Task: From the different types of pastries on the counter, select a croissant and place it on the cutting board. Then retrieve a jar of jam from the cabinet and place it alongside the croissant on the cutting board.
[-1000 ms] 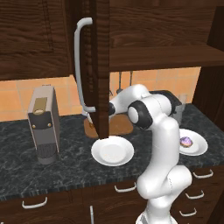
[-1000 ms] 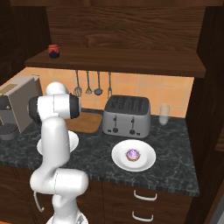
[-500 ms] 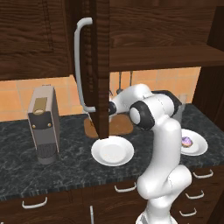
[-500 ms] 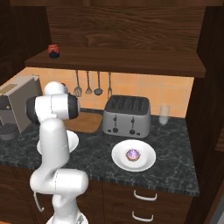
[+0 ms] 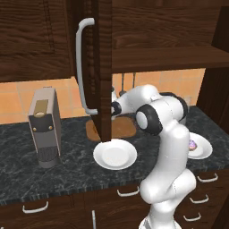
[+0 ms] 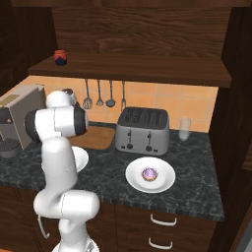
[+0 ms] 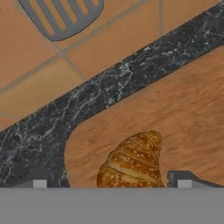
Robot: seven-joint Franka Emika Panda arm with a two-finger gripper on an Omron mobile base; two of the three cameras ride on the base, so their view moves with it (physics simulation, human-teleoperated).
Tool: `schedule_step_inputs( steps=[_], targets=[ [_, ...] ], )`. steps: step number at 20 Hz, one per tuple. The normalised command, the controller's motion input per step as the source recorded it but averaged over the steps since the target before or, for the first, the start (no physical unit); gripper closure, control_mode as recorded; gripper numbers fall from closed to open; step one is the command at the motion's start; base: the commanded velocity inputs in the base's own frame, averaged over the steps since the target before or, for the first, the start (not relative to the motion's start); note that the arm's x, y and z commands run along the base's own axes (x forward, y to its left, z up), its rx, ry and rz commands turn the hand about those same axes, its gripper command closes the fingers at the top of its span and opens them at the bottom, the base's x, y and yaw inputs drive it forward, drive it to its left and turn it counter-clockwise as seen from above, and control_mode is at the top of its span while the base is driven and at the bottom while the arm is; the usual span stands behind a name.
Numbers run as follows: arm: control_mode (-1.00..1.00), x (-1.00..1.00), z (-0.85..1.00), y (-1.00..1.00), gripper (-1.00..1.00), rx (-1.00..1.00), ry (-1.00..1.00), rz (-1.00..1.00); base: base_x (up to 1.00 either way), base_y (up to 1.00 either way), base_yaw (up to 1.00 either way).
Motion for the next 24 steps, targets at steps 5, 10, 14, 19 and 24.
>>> schedule_step_inputs(
  steps=[5, 10, 14, 19, 24],
  targets=[
    [-1.00, -0.32, 0.57, -0.17, -1.00, 0.04, -0.19, 0.00, 0.00, 0.00, 0.00],
    [-1.00, -0.94, -0.01, -0.21, -1.00, 0.01, -0.17, 0.04, 0.00, 0.00, 0.00],
    [-1.00, -0.86, 0.05, -0.31, -1.00, 0.01, -0.12, 0.08, 0.00, 0.00, 0.00],
    [-1.00, -0.60, 0.07, -0.24, -1.00, 0.04, -0.10, 0.12, 0.00, 0.00, 0.00],
    [-1.00, -0.42, 0.52, -0.20, -1.00, 0.03, -0.10, 0.11, 0.00, 0.00, 0.00]
  ],
)
